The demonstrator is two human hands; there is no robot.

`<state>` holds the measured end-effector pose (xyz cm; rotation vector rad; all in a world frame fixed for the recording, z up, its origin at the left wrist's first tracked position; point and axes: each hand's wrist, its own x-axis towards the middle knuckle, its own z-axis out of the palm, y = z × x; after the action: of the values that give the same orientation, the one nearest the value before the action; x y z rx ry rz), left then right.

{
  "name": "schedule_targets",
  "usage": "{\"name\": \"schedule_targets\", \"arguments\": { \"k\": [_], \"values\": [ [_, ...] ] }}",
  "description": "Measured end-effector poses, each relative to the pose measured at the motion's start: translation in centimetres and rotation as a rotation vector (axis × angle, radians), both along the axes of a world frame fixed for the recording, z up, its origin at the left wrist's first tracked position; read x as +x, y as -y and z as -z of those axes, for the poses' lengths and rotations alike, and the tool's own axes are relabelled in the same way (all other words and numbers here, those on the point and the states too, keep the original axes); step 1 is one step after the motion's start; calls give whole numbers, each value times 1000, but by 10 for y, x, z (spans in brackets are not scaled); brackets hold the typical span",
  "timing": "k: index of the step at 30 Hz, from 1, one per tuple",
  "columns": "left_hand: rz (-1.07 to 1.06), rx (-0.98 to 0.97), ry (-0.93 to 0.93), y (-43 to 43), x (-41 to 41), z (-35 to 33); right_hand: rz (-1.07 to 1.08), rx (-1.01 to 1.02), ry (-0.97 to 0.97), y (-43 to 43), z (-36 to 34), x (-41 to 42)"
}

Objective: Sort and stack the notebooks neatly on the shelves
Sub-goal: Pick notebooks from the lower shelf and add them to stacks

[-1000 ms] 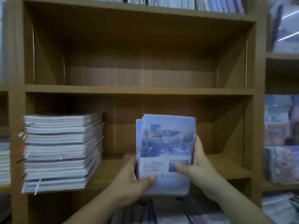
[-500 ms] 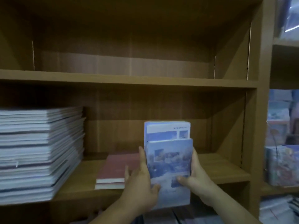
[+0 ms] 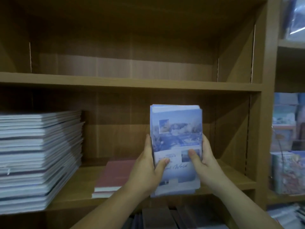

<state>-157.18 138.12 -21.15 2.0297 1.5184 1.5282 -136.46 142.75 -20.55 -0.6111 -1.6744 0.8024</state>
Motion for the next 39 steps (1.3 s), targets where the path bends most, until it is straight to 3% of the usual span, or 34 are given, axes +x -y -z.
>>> {"name": "schedule_targets", "arguments": {
  "k": [5, 11, 18, 22, 29, 32, 35, 37, 39],
  "values": [
    [24, 92, 23, -15, 2, -10, -2, 57, -56, -7, -6, -1],
    [63, -86, 46, -18, 5, 6, -19, -12, 2, -20, 15, -1],
    [-88, -349, -240, -14, 3, 27, 3, -160, 100, -23, 52, -6],
    [-71, -335, -189, -16, 2, 30, -70, -238, 118, -27, 48, -3],
    [97, -267, 6, -8, 3, 12, 84, -192, 17, -20, 23, 2],
    [129, -262, 153, -7, 17, 4, 144, -343, 77, -17, 0, 14],
    [83, -384, 214, -6, 40, 18, 206, -535, 156, -13, 6, 23],
    [78, -437, 234, -7, 51, 33, 215, -554, 209, -11, 20, 35],
    [29, -356, 135, -9, 53, 40, 314, -503, 260, -9, 26, 45]
  ]
}}
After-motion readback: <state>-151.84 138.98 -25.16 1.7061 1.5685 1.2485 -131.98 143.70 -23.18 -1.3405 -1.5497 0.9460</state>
